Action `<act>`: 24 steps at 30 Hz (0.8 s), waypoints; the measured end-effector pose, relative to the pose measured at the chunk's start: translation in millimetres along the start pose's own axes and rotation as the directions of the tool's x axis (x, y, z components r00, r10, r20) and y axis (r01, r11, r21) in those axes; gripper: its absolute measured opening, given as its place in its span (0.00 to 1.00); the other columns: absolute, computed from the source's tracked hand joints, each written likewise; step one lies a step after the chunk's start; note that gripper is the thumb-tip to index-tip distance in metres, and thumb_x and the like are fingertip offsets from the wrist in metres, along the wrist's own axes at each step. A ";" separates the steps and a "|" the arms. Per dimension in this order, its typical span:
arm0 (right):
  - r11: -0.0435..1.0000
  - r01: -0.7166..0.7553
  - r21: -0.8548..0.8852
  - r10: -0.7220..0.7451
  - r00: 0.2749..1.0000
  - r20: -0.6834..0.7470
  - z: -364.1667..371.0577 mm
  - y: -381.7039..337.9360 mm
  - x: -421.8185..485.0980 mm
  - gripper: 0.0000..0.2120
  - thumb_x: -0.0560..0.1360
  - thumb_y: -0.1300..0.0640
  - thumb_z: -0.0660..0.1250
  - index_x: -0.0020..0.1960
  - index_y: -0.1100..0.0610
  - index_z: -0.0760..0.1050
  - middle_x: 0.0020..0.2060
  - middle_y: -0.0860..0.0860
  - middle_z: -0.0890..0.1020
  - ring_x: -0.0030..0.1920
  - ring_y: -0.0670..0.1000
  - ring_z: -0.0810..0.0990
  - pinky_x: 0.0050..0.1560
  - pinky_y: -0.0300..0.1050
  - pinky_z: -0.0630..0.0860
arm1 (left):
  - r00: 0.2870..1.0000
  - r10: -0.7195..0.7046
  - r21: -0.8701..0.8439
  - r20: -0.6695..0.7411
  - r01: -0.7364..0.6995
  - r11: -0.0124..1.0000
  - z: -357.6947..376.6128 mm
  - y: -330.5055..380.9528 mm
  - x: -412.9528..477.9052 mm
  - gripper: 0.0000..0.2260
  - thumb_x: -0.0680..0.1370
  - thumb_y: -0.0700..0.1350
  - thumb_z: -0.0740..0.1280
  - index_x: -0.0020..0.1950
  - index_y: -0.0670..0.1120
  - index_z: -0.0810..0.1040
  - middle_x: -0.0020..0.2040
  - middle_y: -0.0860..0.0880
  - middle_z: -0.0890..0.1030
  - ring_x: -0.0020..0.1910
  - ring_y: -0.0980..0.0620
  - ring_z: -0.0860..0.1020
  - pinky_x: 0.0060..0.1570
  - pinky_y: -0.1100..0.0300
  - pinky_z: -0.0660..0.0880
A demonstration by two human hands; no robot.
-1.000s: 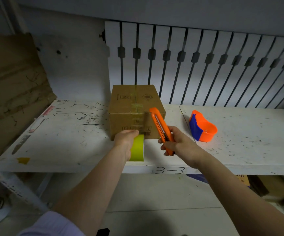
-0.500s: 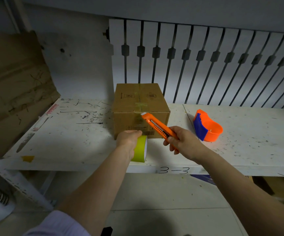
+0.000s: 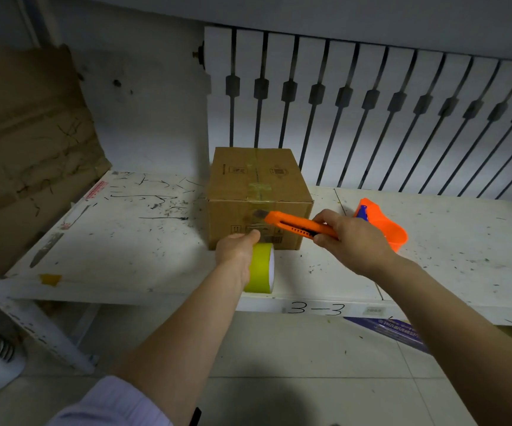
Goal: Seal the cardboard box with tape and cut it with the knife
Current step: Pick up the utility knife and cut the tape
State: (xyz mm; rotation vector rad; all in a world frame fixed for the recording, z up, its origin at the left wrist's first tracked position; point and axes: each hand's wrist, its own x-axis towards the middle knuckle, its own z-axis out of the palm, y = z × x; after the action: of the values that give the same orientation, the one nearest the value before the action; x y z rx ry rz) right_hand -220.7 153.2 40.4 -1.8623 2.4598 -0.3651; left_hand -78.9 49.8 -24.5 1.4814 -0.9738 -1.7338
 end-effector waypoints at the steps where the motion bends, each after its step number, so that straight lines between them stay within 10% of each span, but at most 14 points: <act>1: 0.999 0.019 -0.032 -0.019 1.000 -0.009 -3.3 -0.8 0.7 0.15 0.78 0.48 0.60 0.64 0.47 0.68 0.41 0.48 0.76 0.40 0.50 0.76 0.40 0.46 0.76 | 1.000 0.002 -0.006 -0.005 -0.002 1.000 0.4 -0.5 0.1 0.14 0.70 0.48 0.72 0.53 0.43 0.78 0.55 0.40 0.81 0.54 0.38 0.79 0.59 0.41 0.75; 24: 0.913 0.209 -0.351 -0.221 0.975 0.008 -16.5 -28.0 29.3 0.16 0.79 0.54 0.56 0.64 0.42 0.70 0.49 0.51 0.81 0.46 0.55 0.80 0.40 0.46 0.76 | 0.972 0.207 0.114 -0.114 -0.194 0.974 6.1 -8.3 10.9 0.10 0.73 0.43 0.71 0.50 0.39 0.80 0.43 0.47 0.77 0.45 0.48 0.74 0.49 0.58 0.71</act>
State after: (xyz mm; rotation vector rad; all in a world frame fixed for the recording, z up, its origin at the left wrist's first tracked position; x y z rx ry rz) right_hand -205.2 120.9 65.5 -2.2890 2.4754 0.0486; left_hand -86.6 45.6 -36.6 1.4803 -1.1191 -1.4489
